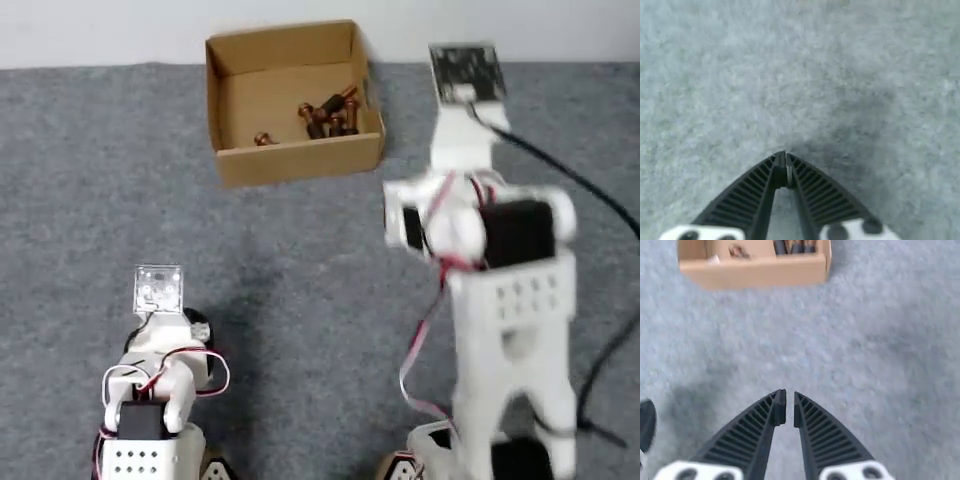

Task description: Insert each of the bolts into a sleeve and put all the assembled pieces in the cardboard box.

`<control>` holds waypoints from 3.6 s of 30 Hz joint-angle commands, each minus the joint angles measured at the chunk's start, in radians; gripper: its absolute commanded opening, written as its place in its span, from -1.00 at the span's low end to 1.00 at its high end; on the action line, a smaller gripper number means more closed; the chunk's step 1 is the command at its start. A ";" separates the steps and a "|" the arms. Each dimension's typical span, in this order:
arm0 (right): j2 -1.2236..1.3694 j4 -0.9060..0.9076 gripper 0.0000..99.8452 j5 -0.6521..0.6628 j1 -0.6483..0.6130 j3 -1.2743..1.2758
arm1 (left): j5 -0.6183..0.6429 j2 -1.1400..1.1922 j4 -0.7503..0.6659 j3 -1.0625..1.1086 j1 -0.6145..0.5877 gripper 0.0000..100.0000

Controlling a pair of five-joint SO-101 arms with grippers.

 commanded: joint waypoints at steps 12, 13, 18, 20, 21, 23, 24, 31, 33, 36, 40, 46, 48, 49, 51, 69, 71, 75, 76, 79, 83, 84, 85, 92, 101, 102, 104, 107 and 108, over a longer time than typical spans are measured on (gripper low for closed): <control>-0.590 -0.243 -0.98 0.011 0.213 0.821 | -0.003 -0.008 0.008 -0.005 -0.055 -0.99; -0.628 -0.278 -0.98 0.011 0.219 0.876 | -0.003 -0.008 0.008 -0.005 -0.055 -0.99; -0.809 -0.456 -0.98 0.011 0.217 1.129 | -0.003 -0.008 0.008 -0.005 -0.055 -0.99; -0.880 -0.513 -0.98 0.011 0.217 1.223 | -0.003 -0.008 0.008 -0.005 -0.055 -0.99; -0.915 -0.536 -0.98 0.011 0.220 1.270 | -0.003 -0.008 0.008 -0.005 -0.055 -0.99; -0.981 -0.561 -0.98 0.011 0.222 1.355 | -0.003 -0.008 0.008 -0.005 -0.055 -0.99; -1.015 -0.567 -0.98 0.011 0.222 1.395 | -0.003 -0.008 0.008 -0.005 -0.055 -0.99; -1.303 -0.567 -0.98 0.017 0.223 1.648 | -0.003 -0.008 0.008 -0.005 -0.055 -0.99; -1.388 -0.561 -0.98 0.017 0.223 1.712 | -0.003 -0.008 0.008 -0.005 -0.055 -0.99; -1.376 -0.567 -0.98 0.017 0.223 1.757 | -0.003 -0.008 0.008 -0.005 -0.055 -0.99; -1.369 -0.564 -0.98 0.015 0.223 1.763 | -0.003 -0.008 0.008 -0.005 -0.055 -0.99; -1.382 -0.567 -0.98 0.017 0.223 1.834 | -0.003 -0.008 0.008 -0.005 -0.055 -0.99; -1.382 -0.567 -0.98 0.017 0.223 1.864 | -0.003 -0.008 0.008 -0.005 -0.055 -0.99; -1.382 -0.567 -0.98 0.017 0.223 1.877 | -0.003 -0.008 0.008 -0.005 -0.055 -0.99; -1.382 -0.564 -0.98 0.017 0.223 1.884 | -0.003 -0.008 0.008 -0.005 -0.055 -0.99; -1.382 -0.466 -0.98 0.017 0.219 1.886 | -0.003 -0.008 0.008 -0.005 -0.055 -0.99; -1.382 -0.464 -0.98 0.017 0.219 1.886 | -0.003 -0.008 0.008 -0.005 -0.055 -0.99; -1.382 -0.447 -0.98 0.017 0.223 1.886 | -0.003 -0.008 0.008 -0.005 -0.055 -0.99; -1.382 -0.447 -0.98 0.017 0.223 1.886 | -0.003 -0.008 0.008 -0.005 -0.055 -0.99; -1.382 -0.447 -0.98 0.017 0.223 1.886 | -0.003 -0.008 0.008 -0.005 -0.055 -0.99; -1.382 -0.447 -0.95 0.015 0.223 1.886 | -0.003 -0.008 0.008 -0.005 -0.055 -0.99; -1.382 -0.447 -0.94 0.015 0.223 1.886 | -0.003 -0.008 0.008 -0.005 -0.055 -0.99; -1.382 -0.447 -0.94 0.015 0.223 1.886 | -0.003 -0.008 0.008 -0.005 -0.055 -0.99; -1.382 -0.447 -0.95 0.015 0.219 1.886 | -0.003 -0.008 0.008 -0.005 -0.055 -0.99; -1.382 -0.447 -0.95 0.015 0.219 1.886 | -0.003 -0.008 0.008 -0.005 -0.055 -0.99; -1.382 -0.447 -0.95 0.015 0.219 1.886 | -0.003 -0.008 0.008 -0.005 -0.055 -0.99; -1.382 -0.447 -0.95 0.015 0.219 1.886 | -0.003 -0.008 0.008 -0.005 -0.055 -0.99; -1.382 -0.447 -0.95 0.015 0.220 1.886 | -0.003 -0.008 0.008 -0.005 -0.055 -0.99; -1.382 -0.447 -0.95 0.015 0.220 1.886 | -0.003 -0.008 0.008 -0.005 -0.055 -0.99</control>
